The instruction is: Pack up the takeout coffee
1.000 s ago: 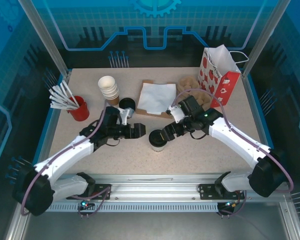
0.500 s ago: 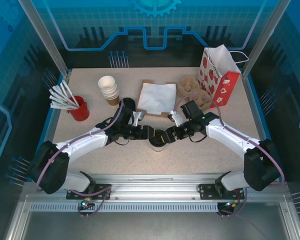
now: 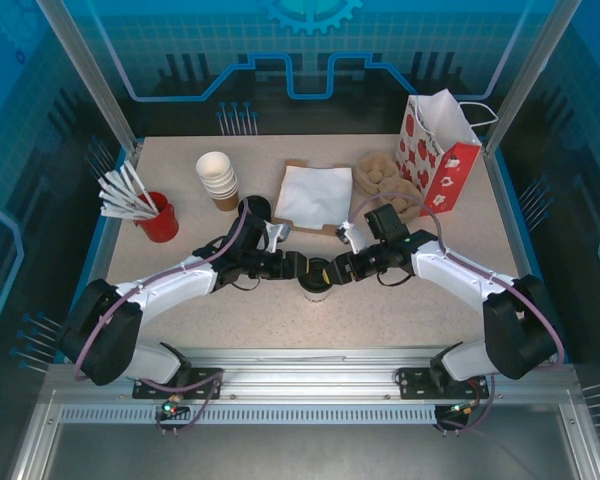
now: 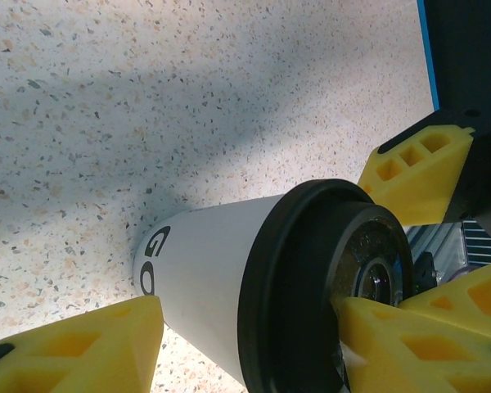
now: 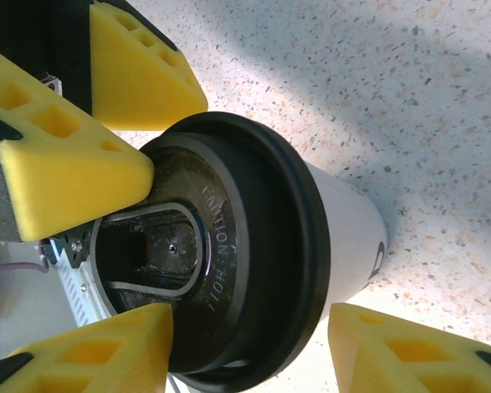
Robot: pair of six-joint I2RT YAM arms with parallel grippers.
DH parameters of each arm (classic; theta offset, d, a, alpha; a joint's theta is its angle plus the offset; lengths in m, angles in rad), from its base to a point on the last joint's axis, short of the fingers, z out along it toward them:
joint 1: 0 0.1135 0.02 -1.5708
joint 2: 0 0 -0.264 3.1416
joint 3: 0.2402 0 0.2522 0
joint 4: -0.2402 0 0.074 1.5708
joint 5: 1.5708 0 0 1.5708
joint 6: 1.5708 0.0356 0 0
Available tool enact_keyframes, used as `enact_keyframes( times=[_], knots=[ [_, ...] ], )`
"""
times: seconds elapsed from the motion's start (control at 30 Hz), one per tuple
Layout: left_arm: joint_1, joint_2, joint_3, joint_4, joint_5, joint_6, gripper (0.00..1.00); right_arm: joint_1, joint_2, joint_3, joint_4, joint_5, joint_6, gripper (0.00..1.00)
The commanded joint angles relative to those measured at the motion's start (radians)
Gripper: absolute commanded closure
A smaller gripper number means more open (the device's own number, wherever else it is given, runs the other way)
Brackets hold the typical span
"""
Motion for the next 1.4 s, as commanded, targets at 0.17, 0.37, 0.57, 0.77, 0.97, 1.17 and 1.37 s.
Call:
enact_keyframes(
  times=[0.17,0.37,0.57,0.77,0.97,1.17,1.37],
  knots=[
    [-0.005,-0.001,0.017,-0.028,-0.01,-0.012,0.37,-0.013,0.0,0.007,-0.046,0.069,0.039,0.42],
    [-0.006,-0.028,0.058,-0.031,-0.019,-0.032,0.28,-0.029,-0.054,0.017,-0.059,0.061,0.074,0.28],
    [-0.004,-0.085,0.074,-0.044,-0.077,-0.045,0.23,-0.053,-0.066,-0.003,-0.029,-0.004,0.116,0.18],
    [0.012,-0.134,0.074,-0.089,-0.131,-0.034,0.22,-0.051,-0.029,-0.037,0.063,-0.07,0.18,0.19],
    [0.025,-0.165,0.068,-0.108,-0.137,-0.026,0.22,-0.033,0.007,-0.05,0.105,-0.088,0.203,0.26],
    [0.059,-0.189,0.052,-0.116,-0.134,-0.021,0.22,-0.009,0.018,-0.059,0.143,-0.087,0.232,0.35],
    [0.09,-0.226,0.029,-0.123,-0.129,-0.017,0.22,0.024,0.023,-0.074,0.196,-0.075,0.28,0.4]
  ],
)
